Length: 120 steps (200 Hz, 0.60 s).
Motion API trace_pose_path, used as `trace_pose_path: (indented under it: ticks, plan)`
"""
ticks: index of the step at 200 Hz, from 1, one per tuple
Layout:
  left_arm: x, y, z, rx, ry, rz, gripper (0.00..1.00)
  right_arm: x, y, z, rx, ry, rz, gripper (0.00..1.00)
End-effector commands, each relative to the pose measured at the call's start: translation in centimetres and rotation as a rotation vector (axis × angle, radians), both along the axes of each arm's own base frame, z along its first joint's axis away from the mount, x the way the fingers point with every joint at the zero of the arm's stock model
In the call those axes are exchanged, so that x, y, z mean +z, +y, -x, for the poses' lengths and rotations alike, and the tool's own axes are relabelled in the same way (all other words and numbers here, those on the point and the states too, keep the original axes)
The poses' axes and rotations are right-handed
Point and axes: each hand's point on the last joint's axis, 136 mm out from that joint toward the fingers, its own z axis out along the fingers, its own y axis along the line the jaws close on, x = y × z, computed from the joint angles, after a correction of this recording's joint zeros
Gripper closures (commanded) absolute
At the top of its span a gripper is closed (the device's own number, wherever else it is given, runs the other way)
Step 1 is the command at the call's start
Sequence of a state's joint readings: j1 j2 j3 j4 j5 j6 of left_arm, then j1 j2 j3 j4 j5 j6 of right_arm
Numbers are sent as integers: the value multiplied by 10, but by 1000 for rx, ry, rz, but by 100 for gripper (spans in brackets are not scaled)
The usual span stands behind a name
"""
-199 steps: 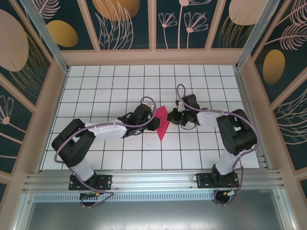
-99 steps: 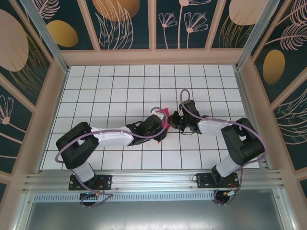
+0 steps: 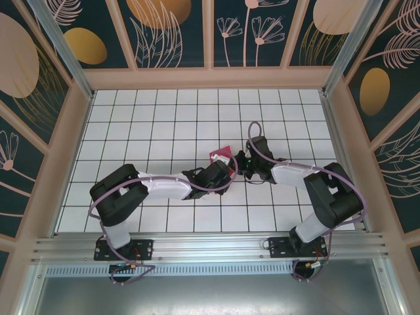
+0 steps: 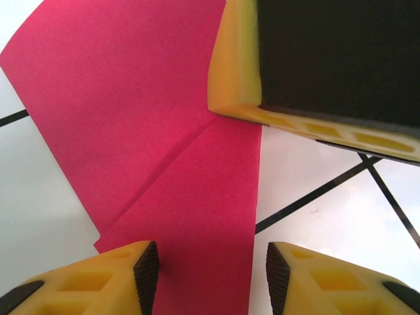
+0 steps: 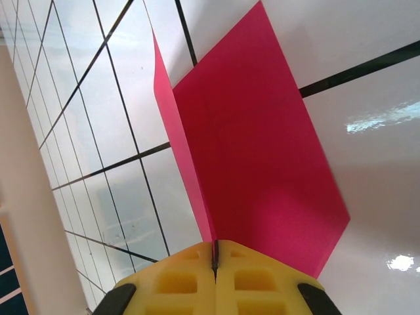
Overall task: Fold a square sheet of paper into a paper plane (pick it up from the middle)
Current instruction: Fourth fold the wing at the center of the table.
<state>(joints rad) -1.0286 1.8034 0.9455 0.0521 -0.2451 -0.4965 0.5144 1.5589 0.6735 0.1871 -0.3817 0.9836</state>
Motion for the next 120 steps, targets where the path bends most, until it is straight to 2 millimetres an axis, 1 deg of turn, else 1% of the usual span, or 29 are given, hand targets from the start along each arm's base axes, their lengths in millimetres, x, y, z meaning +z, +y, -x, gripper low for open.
trace_pose_path:
  ticks: [1, 5, 7, 10, 46, 58, 91, 110, 113, 120]
  plan:
    - [-8, 4, 0, -6, -16, -71, 55, 9, 1, -1, -17, -25, -10, 100]
    - [-9, 5, 0, -4, -15, -76, 55, 9, 1, -1, -17, -23, -10, 100]
    - [-2, -1, -4, -3, -26, -60, 56, 9, 1, 0, -16, -23, -10, 99]
    - [0, -2, -5, -2, -30, -56, 57, 9, 1, 0, -15, -24, -11, 99]
    - [2, 0, -7, 5, -47, -70, 66, 7, -1, 1, -12, -18, 3, 97]
    - [2, 1, -7, 4, -49, -71, 70, 7, -1, 1, -11, -19, 4, 95]
    - [2, 2, -6, -3, -52, -70, 74, 12, -3, -1, 12, -40, 6, 88]
    - [7, -1, -7, -5, -61, -50, 82, 11, -8, -2, 40, -39, 20, 81]
    - [-1, 4, -3, -7, -50, -67, 82, 12, -9, -2, 46, -39, 21, 80]
    - [-3, 6, -3, -4, -49, -70, 84, 11, -11, -2, 57, -37, 19, 80]
